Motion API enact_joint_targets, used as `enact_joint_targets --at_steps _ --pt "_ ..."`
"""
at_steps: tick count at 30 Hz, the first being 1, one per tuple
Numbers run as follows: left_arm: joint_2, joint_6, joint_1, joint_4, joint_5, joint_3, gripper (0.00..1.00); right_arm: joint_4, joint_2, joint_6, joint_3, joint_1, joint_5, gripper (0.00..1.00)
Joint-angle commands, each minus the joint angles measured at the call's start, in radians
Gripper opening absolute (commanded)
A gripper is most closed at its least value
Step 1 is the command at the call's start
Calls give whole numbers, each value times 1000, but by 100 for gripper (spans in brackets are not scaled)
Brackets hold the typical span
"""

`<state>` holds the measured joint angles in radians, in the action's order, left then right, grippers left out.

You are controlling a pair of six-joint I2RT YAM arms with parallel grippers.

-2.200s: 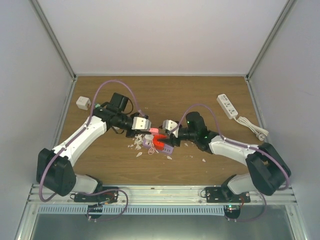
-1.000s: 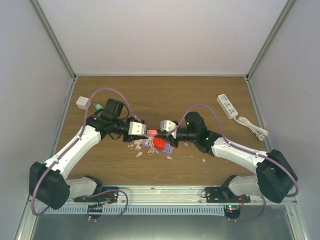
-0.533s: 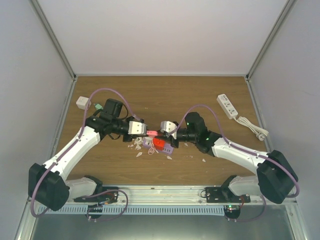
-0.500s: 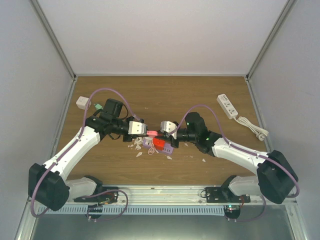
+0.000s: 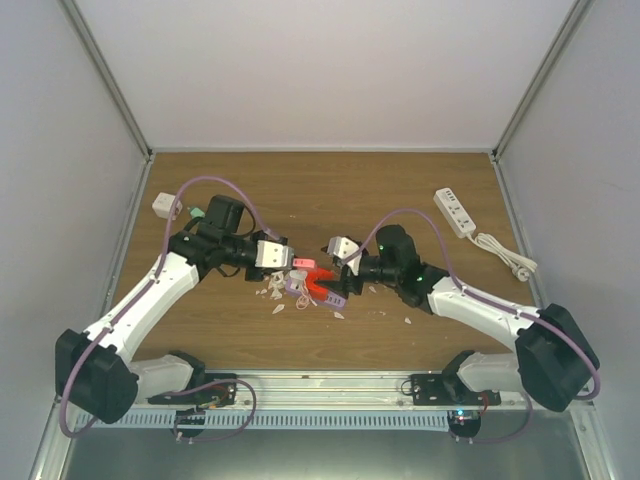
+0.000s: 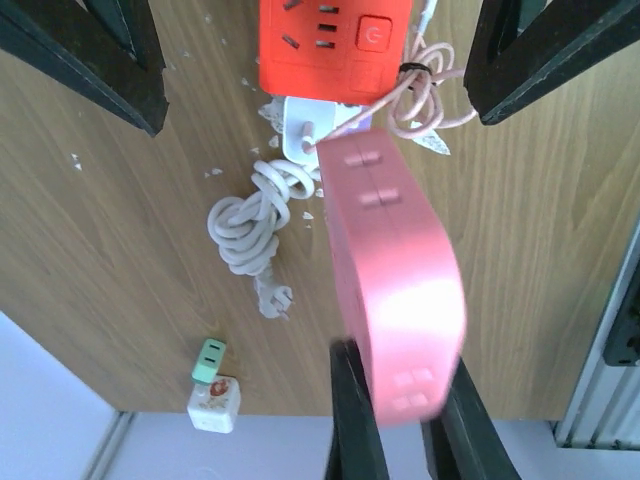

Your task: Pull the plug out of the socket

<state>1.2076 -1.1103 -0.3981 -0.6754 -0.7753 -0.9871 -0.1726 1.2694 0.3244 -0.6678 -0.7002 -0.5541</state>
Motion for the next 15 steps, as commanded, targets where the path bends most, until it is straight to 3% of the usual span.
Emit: enact_joint_targets --at_steps 1,9,15 --pt "-63 14 4 66 -34 -45 0 -26 -5 -70 8 34 -12 83" --pt "-145 -50 3 228 78 -1 0 76 101 -130 -99 137 -287 82" --pt "-227 -207 -8 400 210 94 0 252 127 35 -191 145 -467 84"
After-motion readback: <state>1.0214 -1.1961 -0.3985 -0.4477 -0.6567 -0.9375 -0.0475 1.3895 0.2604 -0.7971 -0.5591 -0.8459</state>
